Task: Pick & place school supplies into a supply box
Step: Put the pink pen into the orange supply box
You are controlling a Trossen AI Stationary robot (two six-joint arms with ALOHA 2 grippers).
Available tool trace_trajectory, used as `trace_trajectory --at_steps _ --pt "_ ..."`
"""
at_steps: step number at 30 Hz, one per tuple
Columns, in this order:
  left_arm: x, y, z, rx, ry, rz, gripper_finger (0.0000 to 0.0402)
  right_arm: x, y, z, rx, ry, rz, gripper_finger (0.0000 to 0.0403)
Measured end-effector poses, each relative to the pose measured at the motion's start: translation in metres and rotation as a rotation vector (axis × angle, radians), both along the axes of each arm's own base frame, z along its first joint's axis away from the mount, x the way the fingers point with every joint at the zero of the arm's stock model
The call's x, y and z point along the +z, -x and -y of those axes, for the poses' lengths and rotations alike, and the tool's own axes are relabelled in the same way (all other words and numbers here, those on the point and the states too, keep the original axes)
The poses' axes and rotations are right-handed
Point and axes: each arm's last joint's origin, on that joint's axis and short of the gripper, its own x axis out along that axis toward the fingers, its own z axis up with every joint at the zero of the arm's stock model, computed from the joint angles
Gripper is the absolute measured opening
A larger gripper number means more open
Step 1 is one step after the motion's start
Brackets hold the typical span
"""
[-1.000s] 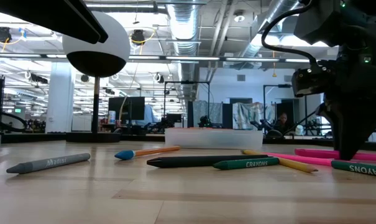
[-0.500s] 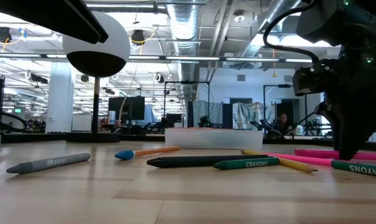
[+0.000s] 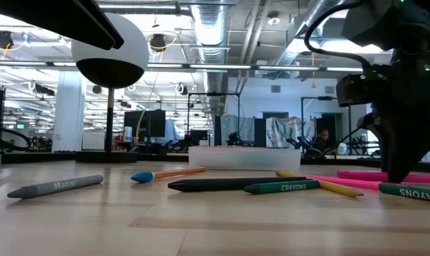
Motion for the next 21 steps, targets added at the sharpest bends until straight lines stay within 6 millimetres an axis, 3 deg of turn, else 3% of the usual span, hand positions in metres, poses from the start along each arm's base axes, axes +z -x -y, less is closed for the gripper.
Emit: trace_trajectory --at_steps 13,21 --pt "0.000 0.000 0.000 0.003 -0.006 0.001 0.0126 0.001 0.000 -0.017 0.171 0.181 0.114 0.0020" --pt "0.000 0.000 0.000 0.003 -0.007 0.000 0.0126 0.018 -0.016 -0.021 0.223 0.375 0.226 0.0019"
